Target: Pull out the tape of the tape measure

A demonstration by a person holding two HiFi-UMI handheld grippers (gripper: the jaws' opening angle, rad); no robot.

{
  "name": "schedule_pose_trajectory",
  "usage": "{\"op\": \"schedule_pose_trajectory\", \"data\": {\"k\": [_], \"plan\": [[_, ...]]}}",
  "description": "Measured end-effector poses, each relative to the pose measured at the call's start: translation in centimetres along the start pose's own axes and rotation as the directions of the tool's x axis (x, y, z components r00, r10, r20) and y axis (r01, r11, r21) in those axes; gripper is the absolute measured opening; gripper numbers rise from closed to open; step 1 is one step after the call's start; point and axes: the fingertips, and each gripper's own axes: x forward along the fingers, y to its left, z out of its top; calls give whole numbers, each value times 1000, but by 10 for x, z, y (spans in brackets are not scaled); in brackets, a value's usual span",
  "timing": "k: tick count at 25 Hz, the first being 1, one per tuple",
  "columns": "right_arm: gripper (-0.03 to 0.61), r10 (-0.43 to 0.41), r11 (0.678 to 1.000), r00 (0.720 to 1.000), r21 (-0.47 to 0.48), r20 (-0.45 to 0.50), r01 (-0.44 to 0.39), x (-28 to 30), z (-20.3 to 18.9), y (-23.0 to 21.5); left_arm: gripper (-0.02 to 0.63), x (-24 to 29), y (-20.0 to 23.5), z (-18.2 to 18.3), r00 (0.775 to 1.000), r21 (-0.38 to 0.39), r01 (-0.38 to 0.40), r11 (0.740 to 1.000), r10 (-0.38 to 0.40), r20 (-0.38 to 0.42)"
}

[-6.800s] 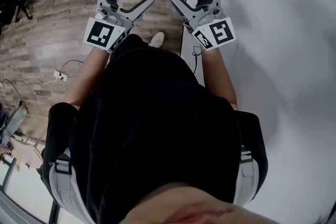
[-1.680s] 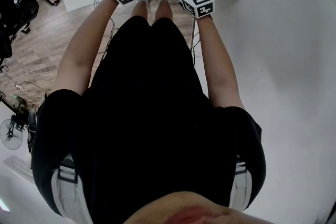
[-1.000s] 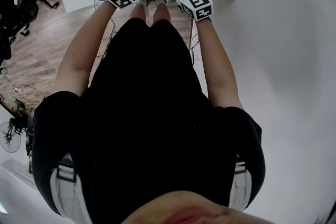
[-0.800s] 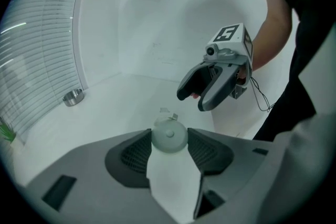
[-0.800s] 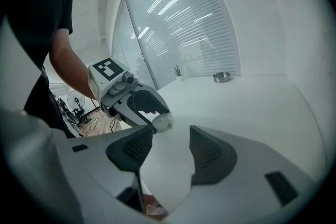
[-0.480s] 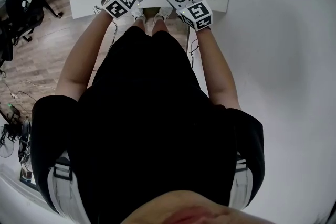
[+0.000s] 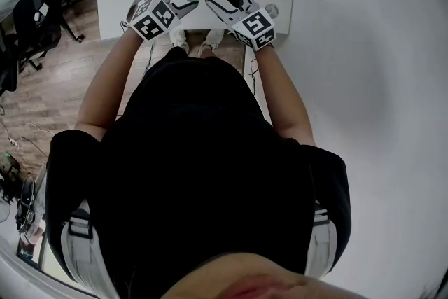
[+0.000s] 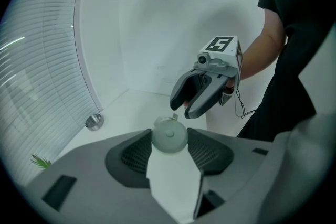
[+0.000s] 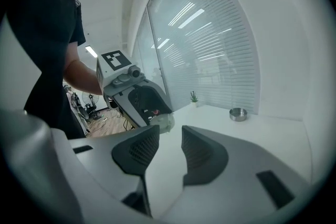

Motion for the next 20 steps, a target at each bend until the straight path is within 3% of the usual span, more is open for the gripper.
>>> {"op": "schedule_pose_trajectory", "data": {"k": [9,20], "plan": [[96,43,999,999,-24,10,-43,-5,21,17,225,-24,-10,20,1000,15,-13,1000,13,-5],[34,80,996,997,-35,1,-80,4,20,32,225,-34,-15,13,1000,31,-26,999,26,-5]]}}
